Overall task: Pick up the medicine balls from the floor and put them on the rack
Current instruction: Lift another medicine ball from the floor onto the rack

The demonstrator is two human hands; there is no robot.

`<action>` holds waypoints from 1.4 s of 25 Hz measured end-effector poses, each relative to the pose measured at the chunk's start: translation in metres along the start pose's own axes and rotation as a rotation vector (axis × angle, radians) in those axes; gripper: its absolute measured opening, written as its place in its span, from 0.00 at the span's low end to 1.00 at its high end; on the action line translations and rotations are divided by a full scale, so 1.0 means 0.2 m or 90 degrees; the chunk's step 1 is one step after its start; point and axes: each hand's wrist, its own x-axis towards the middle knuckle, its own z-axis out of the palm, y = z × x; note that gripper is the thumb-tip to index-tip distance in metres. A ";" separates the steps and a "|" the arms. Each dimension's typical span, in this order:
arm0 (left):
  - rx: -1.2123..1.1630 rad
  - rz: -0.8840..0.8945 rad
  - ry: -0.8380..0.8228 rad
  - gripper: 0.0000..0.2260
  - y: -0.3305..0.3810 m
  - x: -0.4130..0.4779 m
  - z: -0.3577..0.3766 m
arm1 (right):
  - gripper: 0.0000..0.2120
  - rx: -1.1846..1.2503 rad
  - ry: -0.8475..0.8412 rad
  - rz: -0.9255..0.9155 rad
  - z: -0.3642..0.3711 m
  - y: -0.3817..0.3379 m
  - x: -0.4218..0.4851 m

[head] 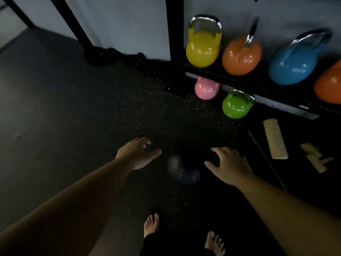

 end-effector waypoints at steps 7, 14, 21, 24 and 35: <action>-0.084 -0.026 -0.061 0.48 -0.20 0.98 1.02 | 0.39 0.089 -0.048 0.037 0.98 -0.02 0.95; -0.376 -0.218 -0.137 0.60 -0.40 1.28 1.80 | 0.59 0.328 -0.050 0.128 1.56 0.16 1.33; -0.655 -0.308 -0.117 0.58 -0.33 1.25 1.85 | 0.62 0.524 0.014 0.153 1.63 0.15 1.31; -0.645 -0.257 -0.033 0.61 -0.24 1.18 1.65 | 0.59 0.552 0.052 0.110 1.40 0.12 1.23; -0.672 0.094 0.160 0.50 0.71 0.60 -0.63 | 0.52 0.560 0.370 -0.107 -1.02 -0.30 0.58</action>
